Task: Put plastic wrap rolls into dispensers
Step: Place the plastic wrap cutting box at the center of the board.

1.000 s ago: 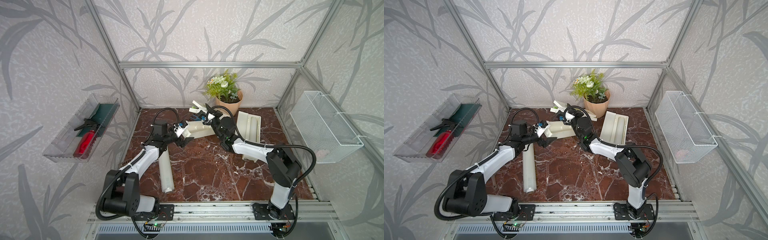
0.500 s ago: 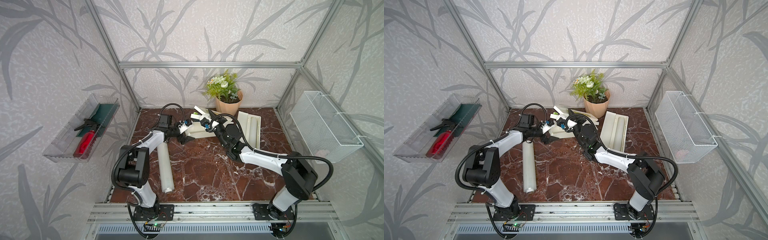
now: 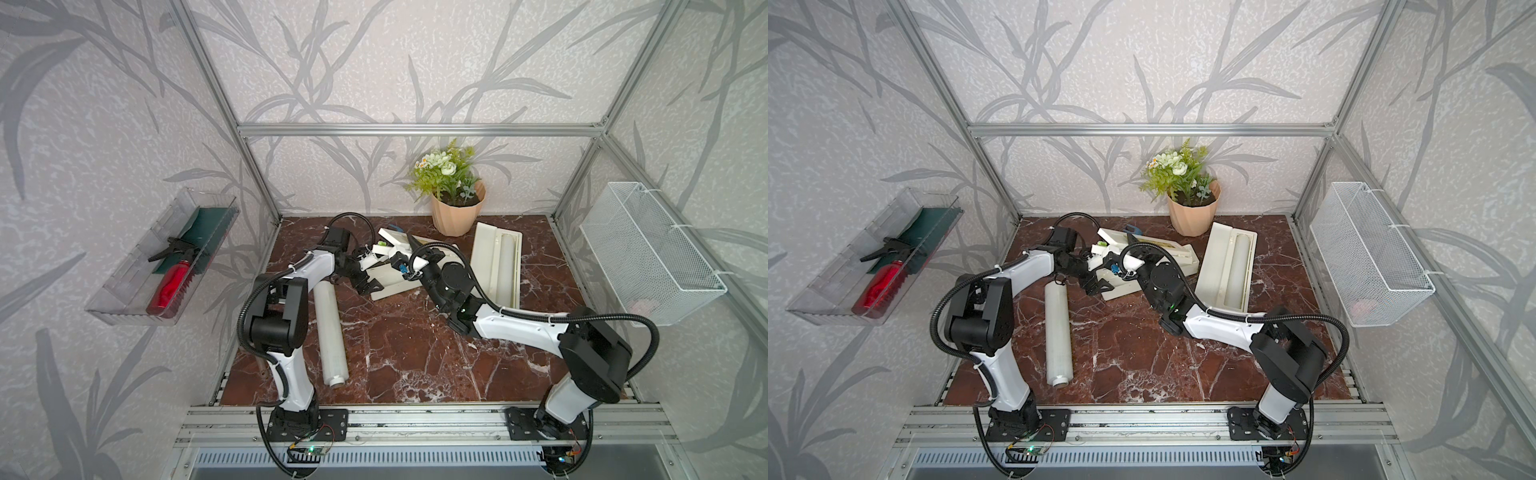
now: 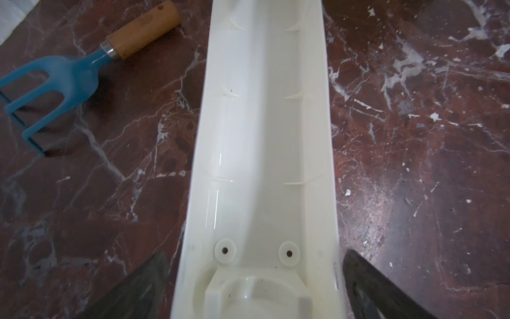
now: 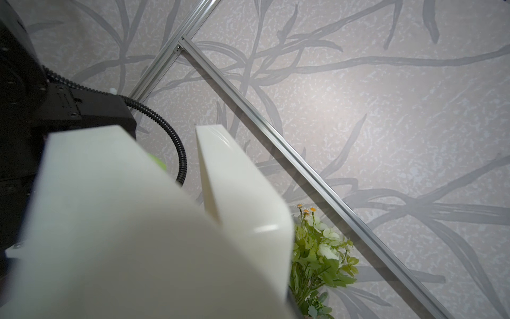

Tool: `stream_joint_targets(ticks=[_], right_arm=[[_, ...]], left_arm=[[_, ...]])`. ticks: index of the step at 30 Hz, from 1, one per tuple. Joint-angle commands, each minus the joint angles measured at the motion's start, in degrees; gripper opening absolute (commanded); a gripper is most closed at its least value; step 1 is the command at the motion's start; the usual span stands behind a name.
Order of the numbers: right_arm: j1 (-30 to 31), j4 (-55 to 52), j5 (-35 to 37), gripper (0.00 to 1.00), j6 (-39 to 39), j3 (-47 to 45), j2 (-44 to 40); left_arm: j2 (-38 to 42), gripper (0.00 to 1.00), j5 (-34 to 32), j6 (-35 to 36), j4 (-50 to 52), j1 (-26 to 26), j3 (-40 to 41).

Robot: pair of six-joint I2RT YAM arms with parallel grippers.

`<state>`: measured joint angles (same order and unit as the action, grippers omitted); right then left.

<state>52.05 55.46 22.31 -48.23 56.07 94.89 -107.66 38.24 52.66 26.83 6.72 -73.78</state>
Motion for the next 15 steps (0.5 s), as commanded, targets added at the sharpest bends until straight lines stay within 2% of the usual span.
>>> stream_joint_targets(ticks=[1, 3, 5, 8, 10, 15], right_arm=[[0.5, 6.1, 2.6, 0.02, 0.2, -1.0, -0.8], [0.8, 7.9, 3.1, 0.01, -0.6, -1.5, -0.1], [1.3, 9.9, 3.8, 0.01, -1.5, -1.9, 0.6], [2.3, 14.1, 4.6, 0.01, -2.7, -3.4, 2.1], [3.5, 16.9, 5.2, 0.01, -4.0, -4.1, 4.0], [6.1, 20.3, 5.4, 0.01, -5.6, -5.1, 7.1]], left_arm=[[2.2, 0.99, -3.2, -1.8, 0.5, -1.0, 0.4], [3.4, 0.99, -2.7, -5.6, -2.1, -1.7, 1.2], [5.3, 0.99, -2.2, -12.5, -6.5, -2.8, 2.3], [8.6, 0.99, -3.6, -26.2, -13.4, -3.9, 4.2], [10.8, 0.99, -7.5, -35.3, -15.8, -4.0, 5.1], [17.6, 0.99, -17.3, -50.2, -16.0, -4.3, 7.9]])
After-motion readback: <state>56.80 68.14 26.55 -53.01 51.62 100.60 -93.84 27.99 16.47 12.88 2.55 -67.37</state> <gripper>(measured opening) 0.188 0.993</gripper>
